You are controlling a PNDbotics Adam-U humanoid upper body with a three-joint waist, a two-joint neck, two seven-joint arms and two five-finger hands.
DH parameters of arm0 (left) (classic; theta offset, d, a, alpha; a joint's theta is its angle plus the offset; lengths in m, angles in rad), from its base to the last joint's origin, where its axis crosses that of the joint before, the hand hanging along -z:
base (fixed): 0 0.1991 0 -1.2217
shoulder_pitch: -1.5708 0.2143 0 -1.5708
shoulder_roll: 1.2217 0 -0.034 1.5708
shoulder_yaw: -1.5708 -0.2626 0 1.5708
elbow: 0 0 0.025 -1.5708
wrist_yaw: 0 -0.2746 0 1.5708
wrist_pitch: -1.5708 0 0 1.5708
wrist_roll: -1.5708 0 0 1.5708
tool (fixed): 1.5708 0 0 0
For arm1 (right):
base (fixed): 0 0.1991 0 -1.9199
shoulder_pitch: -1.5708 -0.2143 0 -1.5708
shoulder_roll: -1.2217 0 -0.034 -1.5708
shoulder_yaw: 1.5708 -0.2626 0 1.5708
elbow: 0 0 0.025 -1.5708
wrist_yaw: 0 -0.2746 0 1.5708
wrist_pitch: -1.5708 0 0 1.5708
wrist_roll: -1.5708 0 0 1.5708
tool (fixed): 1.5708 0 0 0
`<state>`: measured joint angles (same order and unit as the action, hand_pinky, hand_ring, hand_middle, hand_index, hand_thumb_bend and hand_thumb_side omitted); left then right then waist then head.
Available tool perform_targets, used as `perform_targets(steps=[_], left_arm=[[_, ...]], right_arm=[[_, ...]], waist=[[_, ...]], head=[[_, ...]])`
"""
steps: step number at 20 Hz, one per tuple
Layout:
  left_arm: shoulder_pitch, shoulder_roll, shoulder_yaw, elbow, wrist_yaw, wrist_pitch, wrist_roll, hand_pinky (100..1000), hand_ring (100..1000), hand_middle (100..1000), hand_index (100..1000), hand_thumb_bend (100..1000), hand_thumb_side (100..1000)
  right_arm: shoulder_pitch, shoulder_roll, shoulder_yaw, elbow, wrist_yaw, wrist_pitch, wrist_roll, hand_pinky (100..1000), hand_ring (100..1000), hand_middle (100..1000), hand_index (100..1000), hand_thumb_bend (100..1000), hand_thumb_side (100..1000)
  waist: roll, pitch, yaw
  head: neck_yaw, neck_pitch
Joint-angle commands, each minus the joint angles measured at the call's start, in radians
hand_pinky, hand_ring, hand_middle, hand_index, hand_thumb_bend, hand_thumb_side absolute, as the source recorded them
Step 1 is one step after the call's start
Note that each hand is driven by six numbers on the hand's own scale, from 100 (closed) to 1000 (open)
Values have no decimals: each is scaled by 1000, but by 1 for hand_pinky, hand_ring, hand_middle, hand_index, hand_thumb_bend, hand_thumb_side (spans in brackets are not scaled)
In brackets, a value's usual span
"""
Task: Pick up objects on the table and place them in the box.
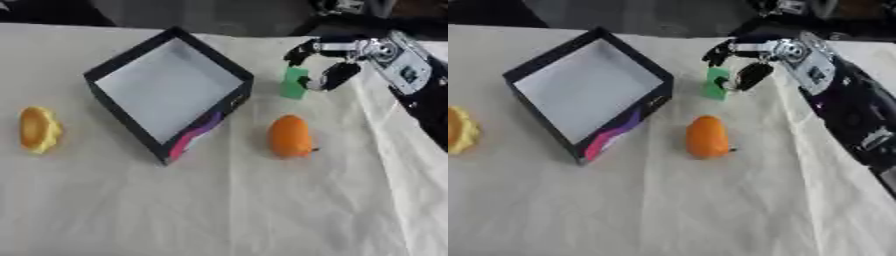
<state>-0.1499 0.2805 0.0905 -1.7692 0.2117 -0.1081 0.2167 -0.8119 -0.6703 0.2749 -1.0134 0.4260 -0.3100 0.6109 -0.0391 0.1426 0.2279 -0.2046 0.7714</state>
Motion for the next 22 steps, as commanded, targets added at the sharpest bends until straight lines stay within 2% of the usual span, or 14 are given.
perform_targets(steps=[1, 9, 22], left_arm=[[-12, 20, 0, -12, 4, 1, -3, 846, 758, 775, 869, 100, 761], [-15, 18, 0, -13, 4, 1, -4, 844, 756, 772, 869, 100, 762], [-26, 8, 0, -16, 7, 2, -4, 840, 754, 769, 867, 100, 765]], right_arm=[[-25, -14, -26, 8, 43, -18, -47, 1000, 873, 807, 922, 174, 206], [-26, -2, -30, 37, 75, -38, -107, 1000, 884, 812, 933, 149, 210], [-44, 23, -63, 120, 109, -18, -116, 1000, 923, 855, 955, 100, 323]], waist=[[-8, -18, 0], [-7, -8, 2], [0, 20, 14]], head=[[-4, -1], [-6, -1], [-22, -1]])
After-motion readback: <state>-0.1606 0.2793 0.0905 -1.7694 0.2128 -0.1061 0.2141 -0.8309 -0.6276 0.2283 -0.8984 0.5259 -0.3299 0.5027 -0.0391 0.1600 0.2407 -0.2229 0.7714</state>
